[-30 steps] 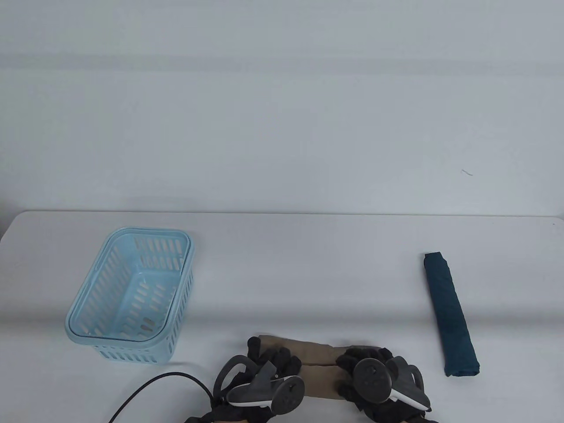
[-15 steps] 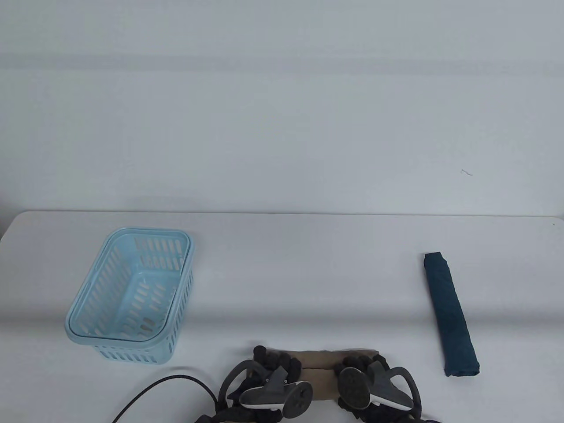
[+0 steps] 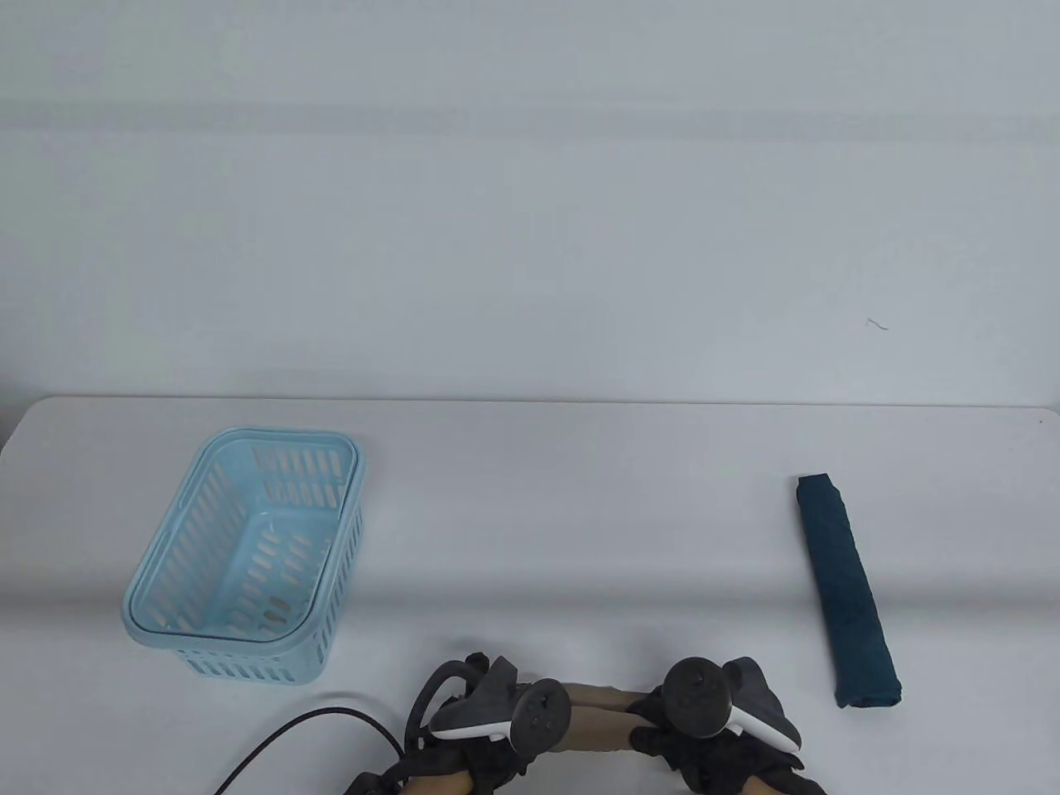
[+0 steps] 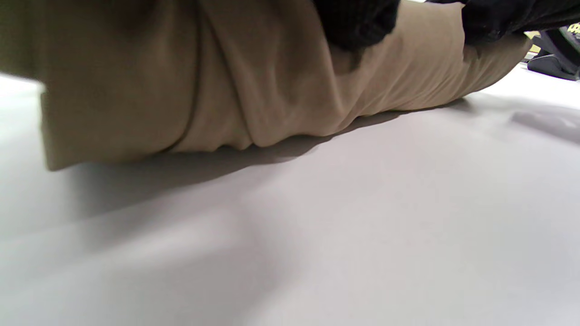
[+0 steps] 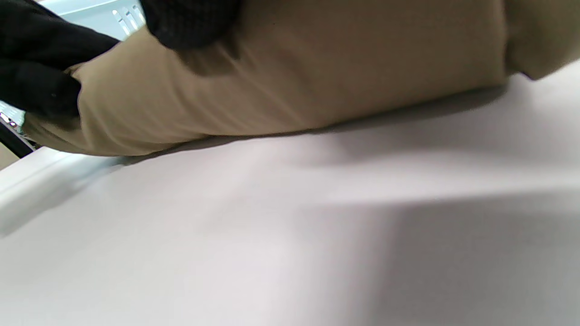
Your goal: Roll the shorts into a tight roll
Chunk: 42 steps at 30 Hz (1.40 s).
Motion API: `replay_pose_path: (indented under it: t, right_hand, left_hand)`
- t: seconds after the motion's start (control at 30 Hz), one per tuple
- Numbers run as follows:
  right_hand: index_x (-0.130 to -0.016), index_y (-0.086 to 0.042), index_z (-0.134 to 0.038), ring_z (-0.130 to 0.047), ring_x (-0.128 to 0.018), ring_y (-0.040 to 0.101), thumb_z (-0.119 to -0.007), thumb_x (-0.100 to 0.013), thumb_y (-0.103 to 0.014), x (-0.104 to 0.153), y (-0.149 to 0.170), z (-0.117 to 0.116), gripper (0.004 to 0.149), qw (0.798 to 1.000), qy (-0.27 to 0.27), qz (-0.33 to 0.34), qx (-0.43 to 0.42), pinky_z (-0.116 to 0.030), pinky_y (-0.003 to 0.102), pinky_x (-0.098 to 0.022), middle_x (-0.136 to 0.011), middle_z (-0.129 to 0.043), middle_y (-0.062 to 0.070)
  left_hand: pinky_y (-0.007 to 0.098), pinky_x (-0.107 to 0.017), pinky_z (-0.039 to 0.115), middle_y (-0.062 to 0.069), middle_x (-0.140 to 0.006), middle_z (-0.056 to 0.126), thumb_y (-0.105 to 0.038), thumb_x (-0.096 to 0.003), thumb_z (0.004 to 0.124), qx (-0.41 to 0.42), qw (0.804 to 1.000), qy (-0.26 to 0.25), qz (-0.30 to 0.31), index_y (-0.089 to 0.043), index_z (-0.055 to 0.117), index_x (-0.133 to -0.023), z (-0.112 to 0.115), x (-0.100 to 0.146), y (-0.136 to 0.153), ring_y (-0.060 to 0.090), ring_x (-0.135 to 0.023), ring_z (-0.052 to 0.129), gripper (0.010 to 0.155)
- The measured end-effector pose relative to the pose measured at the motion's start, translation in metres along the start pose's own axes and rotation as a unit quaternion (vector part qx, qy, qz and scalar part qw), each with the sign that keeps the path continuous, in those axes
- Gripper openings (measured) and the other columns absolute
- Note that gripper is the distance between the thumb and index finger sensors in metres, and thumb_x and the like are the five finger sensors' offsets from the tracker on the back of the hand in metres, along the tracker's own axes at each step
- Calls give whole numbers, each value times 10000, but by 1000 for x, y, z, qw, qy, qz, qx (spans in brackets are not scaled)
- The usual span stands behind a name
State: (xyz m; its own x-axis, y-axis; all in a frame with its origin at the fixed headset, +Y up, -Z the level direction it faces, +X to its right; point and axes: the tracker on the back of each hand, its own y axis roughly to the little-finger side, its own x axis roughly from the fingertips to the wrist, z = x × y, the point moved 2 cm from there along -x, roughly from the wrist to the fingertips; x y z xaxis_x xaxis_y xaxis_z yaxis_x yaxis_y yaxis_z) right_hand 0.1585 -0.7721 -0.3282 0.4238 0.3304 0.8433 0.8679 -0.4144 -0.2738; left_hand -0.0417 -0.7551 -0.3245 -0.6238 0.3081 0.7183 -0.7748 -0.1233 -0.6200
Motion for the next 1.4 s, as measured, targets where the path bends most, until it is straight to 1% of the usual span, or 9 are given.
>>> replay_pose_path:
  t: [0.17,0.23,0.33,0.43,0.73,0.9,1.07,1.2,1.4]
  right_hand:
    - [-872,-112,-816,-731,-813,389,-657,-479,-423,-1,5,0,526,998,-43,-8,-48,-366,732,-674,-893,-817,116]
    - [-854,-123,-834,-748,-794,379,-683,-466,-432,0,7,0,519,998,-21,-16,-54,-382,726,-675,-874,-836,107]
    - [-867,-146,-814,-708,-830,387,-678,-459,-446,1,7,1,524,999,22,-30,-22,-380,717,-681,-902,-801,112]
    - [-957,-130,-704,-579,-929,423,-639,-484,-431,-2,6,-2,564,998,48,-46,8,-338,718,-688,-1016,-659,152]
    - [-1023,-122,-579,-483,-968,434,-598,-515,-401,-9,0,-13,580,996,57,-46,53,-297,715,-695,-1083,-514,171]
    - [-1042,-121,-545,-471,-980,436,-608,-511,-404,-7,2,-9,605,996,70,-37,45,-307,715,-697,-1097,-493,176]
    - [-1062,-127,-508,-419,-1032,450,-620,-512,-376,4,-5,4,615,995,92,9,32,-356,662,-730,-1137,-443,181]
    - [-1075,-160,-474,-391,-1058,432,-622,-520,-353,12,-25,1,606,993,38,107,-29,-365,644,-741,-1160,-399,146]
    - [-1034,-174,-612,-344,-1067,429,-626,-519,-343,17,-64,-21,543,983,-30,179,35,-365,583,-754,-1168,-375,144]
  left_hand:
    - [756,-655,489,155,-850,960,-260,-473,608,58,998,38,8,-35,672,-1017,2,-1,4,336,-728,1016,593]
    - [765,-656,471,157,-848,946,-263,-479,605,81,995,49,6,-50,661,-1025,4,-1,7,340,-725,995,588]
    - [765,-661,457,148,-866,929,-280,-490,605,69,997,26,-8,-69,631,-1045,3,0,8,339,-751,971,594]
    - [771,-664,426,193,-976,840,-312,-518,608,12,998,-34,-42,-66,570,-1073,-1,0,9,405,-869,884,608]
    - [785,-657,343,249,-1109,640,-349,-547,527,-8,996,-34,-82,-80,499,-1095,16,-8,21,504,-1005,689,611]
    - [787,-653,330,257,-1123,611,-387,-539,572,15,995,-54,-84,-79,486,-1101,7,-3,29,516,-1018,660,647]
    - [789,-648,318,263,-1130,592,-392,-538,586,44,990,-92,-98,-84,480,-1104,-12,14,47,523,-1023,643,653]
    - [788,-646,324,263,-1127,598,-388,-539,589,84,983,-128,-102,-79,490,-1101,-23,30,63,524,-1019,649,649]
    - [789,-644,326,265,-1126,597,-386,-540,590,108,974,-161,-117,-76,496,-1099,-32,43,76,525,-1018,650,646]
